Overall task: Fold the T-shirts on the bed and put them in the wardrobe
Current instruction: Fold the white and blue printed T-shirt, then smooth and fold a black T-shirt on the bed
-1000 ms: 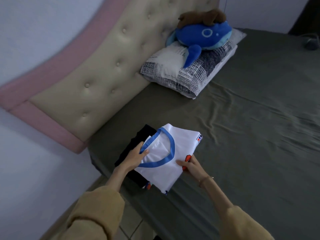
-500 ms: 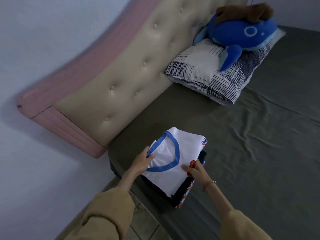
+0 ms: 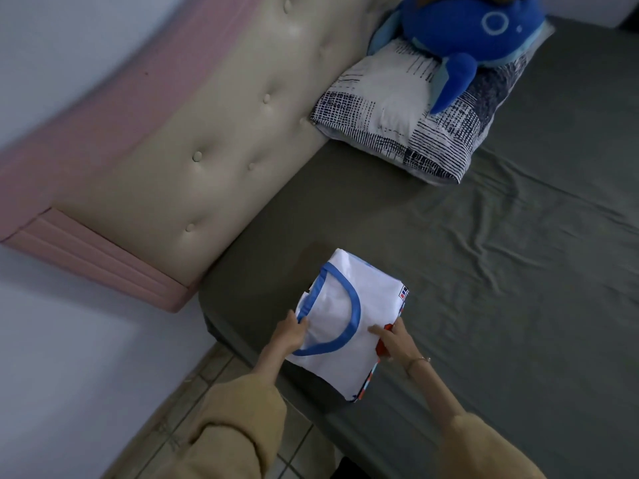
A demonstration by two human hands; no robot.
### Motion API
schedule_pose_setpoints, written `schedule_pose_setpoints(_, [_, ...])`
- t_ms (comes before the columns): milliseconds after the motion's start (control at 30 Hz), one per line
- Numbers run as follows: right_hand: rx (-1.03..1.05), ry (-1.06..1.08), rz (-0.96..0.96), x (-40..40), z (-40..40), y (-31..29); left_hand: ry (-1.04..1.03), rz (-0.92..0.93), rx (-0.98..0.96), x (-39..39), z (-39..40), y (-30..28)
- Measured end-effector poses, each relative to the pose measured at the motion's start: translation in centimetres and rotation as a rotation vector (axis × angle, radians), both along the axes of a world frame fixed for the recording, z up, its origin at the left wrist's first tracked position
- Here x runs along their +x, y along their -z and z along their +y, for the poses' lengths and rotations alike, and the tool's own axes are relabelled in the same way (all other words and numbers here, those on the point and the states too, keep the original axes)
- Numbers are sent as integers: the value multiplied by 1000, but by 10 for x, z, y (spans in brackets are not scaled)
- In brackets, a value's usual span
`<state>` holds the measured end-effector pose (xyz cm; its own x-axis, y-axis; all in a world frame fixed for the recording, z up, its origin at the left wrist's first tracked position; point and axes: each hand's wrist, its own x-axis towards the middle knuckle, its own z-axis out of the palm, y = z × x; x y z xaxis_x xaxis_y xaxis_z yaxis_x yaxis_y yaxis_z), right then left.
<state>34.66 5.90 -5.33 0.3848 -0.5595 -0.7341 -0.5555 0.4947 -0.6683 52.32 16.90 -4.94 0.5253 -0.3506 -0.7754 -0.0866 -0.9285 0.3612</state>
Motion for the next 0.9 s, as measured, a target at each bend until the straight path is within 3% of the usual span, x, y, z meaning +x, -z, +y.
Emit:
schedule_pose_setpoints(200, [-171, -129, 291, 6, -3, -1, 13, -103, 90, 0, -5, 3])
schedule_pose_setpoints(367, [-165, -50, 411, 7, -14, -14, 45, -264, 93, 2, -23, -12])
schedule_pose_setpoints(567, [-288, -45, 393, 0, -49, -50, 127, -333, -58, -1, -64, -55])
schedule_pose_setpoints(900, [-518, 144, 153, -97, -112, -167, 259, -107, -521, -85, -153, -153])
